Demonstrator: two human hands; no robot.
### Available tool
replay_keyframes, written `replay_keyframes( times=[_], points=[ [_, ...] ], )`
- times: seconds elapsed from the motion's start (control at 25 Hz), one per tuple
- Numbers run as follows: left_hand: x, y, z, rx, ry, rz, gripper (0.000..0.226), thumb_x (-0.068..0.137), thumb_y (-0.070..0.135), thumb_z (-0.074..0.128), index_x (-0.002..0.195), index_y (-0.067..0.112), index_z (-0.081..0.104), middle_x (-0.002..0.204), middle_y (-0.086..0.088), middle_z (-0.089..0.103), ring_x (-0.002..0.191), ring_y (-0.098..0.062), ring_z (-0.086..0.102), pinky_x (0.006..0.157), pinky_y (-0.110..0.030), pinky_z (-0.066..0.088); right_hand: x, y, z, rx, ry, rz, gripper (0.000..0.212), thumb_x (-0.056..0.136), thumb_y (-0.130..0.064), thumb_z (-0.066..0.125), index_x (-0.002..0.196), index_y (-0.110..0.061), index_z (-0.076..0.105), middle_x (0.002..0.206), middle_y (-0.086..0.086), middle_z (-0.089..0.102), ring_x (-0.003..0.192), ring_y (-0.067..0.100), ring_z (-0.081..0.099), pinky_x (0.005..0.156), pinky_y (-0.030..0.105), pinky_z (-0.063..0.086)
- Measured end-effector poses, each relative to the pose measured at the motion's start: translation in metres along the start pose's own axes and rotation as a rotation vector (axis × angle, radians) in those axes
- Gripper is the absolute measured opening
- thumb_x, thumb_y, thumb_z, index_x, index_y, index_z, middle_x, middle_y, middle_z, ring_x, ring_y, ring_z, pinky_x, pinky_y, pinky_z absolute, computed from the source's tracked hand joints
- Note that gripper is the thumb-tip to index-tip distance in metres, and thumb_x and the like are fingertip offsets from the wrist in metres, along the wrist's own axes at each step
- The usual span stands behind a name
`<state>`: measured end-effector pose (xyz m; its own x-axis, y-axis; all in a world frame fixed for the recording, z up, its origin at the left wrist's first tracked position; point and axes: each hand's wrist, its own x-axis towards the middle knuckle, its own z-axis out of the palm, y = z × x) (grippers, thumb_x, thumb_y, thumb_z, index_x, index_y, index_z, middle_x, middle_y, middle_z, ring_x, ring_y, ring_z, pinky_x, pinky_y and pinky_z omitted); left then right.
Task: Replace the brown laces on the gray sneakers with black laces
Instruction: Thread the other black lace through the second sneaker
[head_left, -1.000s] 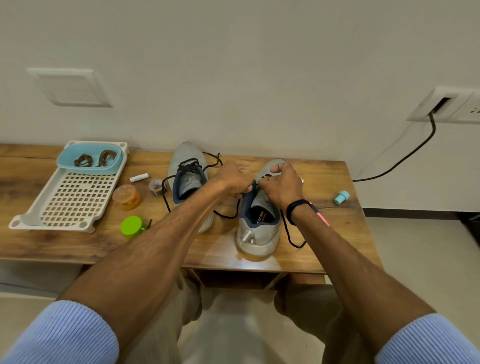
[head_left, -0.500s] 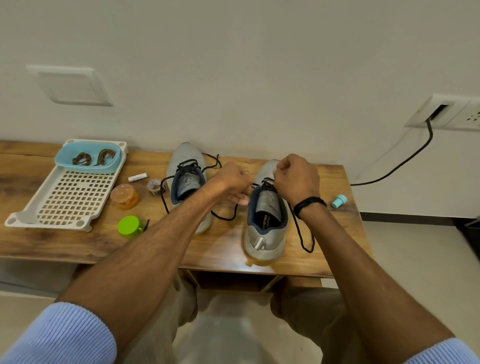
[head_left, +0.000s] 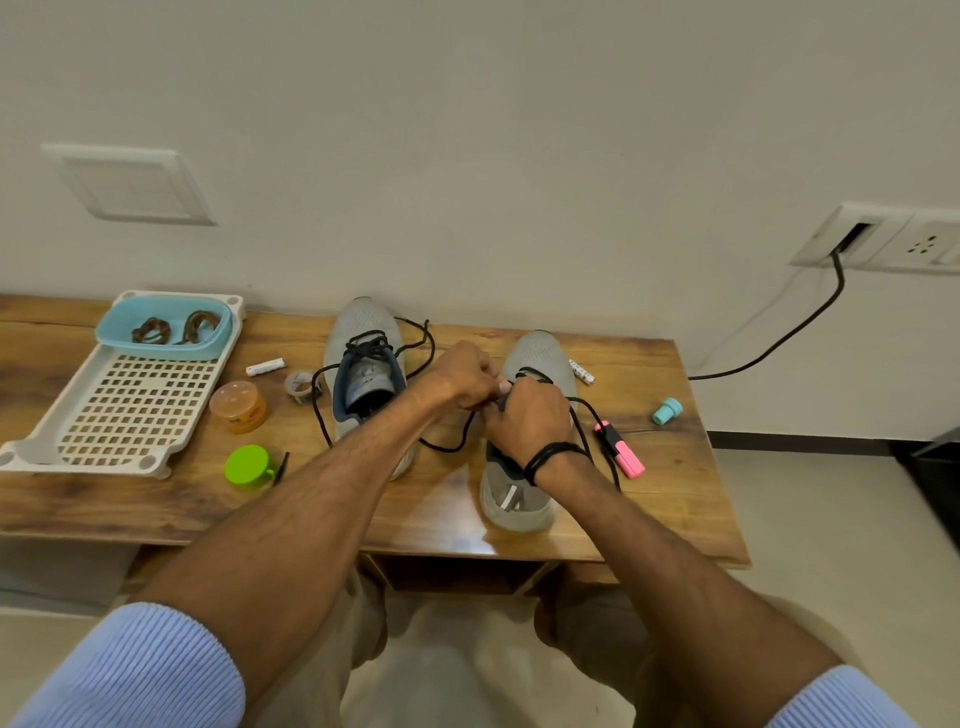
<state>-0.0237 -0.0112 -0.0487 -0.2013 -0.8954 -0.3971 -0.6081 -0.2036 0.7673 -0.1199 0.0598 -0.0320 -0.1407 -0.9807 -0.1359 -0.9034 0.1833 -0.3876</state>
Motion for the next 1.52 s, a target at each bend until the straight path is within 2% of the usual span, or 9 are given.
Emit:
replay_keyframes(
  times=[0.16,0.24,0.4,0.48,0.64,0.84,1.08,1.2,1.52],
  points=[
    [0.002,0.003,0.004,0.086,-0.021,0.028,0.039,0.090,0.008,0.063,0.053,0.009,0.050,0.055,-0.002,0.053,0.049,-0.012,0.049,0.054,-0.025,0.044,-0.001,0.000,0.006,0.132,0.077,0.090,0.021,0.094,-0.019,0.051,0.088,-0.002,0.063,0.096,0.018,0.067,0.085,0.031,0.061,0.060,0.030,0.037],
    [0.000,0.008,-0.002,0.064,0.083,-0.019,0.026,0.087,0.002,0.057,0.061,0.003,0.062,0.067,-0.008,0.068,0.058,-0.019,0.063,0.058,-0.030,0.055,0.002,0.003,0.006,0.199,0.108,0.157,0.021,0.093,-0.021,0.054,0.086,-0.003,0.062,0.092,0.016,0.066,0.088,0.033,0.063,0.062,0.030,0.041],
    [-0.020,0.017,-0.058,-0.369,1.079,0.031,0.010,0.092,0.000,0.046,0.101,0.003,0.050,0.089,-0.004,0.061,0.074,-0.015,0.056,0.061,-0.027,0.045,0.008,0.009,0.009,0.285,0.139,0.218,0.016,0.082,-0.019,0.059,0.071,-0.007,0.059,0.074,0.010,0.067,0.069,0.030,0.068,0.062,0.039,0.059],
    [-0.032,0.014,-0.071,-0.391,1.285,0.203,0.022,0.089,-0.003,0.041,0.108,0.007,0.039,0.086,0.003,0.051,0.074,-0.017,0.055,0.064,-0.035,0.046,0.007,0.008,0.011,0.269,0.125,0.213,0.014,0.083,-0.018,0.059,0.072,-0.008,0.059,0.074,0.012,0.068,0.067,0.029,0.068,0.061,0.040,0.060],
    [-0.031,0.012,-0.036,0.192,0.733,0.244,0.059,0.082,0.002,0.057,0.132,0.022,0.035,0.107,-0.006,0.047,0.071,-0.020,0.059,0.056,-0.034,0.051,0.009,0.008,0.010,0.225,0.122,0.179,0.016,0.086,-0.021,0.059,0.075,-0.009,0.059,0.075,0.010,0.068,0.068,0.029,0.067,0.060,0.033,0.056],
    [-0.011,0.002,0.000,0.645,0.052,0.460,0.034,0.081,0.002,0.064,0.112,0.015,0.068,0.108,-0.004,0.070,0.101,-0.021,0.064,0.085,-0.037,0.053,0.011,0.010,0.012,0.181,0.124,0.154,0.018,0.088,-0.023,0.058,0.079,-0.008,0.060,0.076,0.009,0.064,0.074,0.028,0.064,0.059,0.033,0.047],
    [-0.016,0.008,-0.024,0.239,0.647,0.249,0.020,0.072,0.008,0.052,0.062,0.009,0.069,0.061,-0.004,0.066,0.056,-0.019,0.060,0.059,-0.042,0.054,0.011,0.014,0.011,0.238,0.165,0.218,0.023,0.088,-0.024,0.058,0.072,-0.009,0.054,0.077,0.012,0.065,0.073,0.029,0.063,0.058,0.027,0.040],
    [-0.026,0.005,-0.051,0.091,0.961,0.120,0.021,0.078,0.009,0.051,0.069,0.005,0.070,0.070,-0.008,0.070,0.065,-0.026,0.065,0.053,-0.033,0.043,0.012,0.013,0.012,0.270,0.151,0.237,0.017,0.085,-0.019,0.058,0.071,-0.009,0.054,0.075,0.009,0.062,0.074,0.028,0.063,0.058,0.027,0.040],
    [-0.038,0.019,-0.041,0.067,1.036,0.080,0.015,0.086,0.013,0.052,0.091,0.014,0.066,0.091,0.004,0.062,0.077,-0.014,0.052,0.066,-0.031,0.034,0.008,0.010,0.006,0.278,0.072,0.233,0.020,0.088,-0.025,0.060,0.078,-0.008,0.059,0.075,0.008,0.066,0.070,0.026,0.068,0.061,0.034,0.058]
  ],
)
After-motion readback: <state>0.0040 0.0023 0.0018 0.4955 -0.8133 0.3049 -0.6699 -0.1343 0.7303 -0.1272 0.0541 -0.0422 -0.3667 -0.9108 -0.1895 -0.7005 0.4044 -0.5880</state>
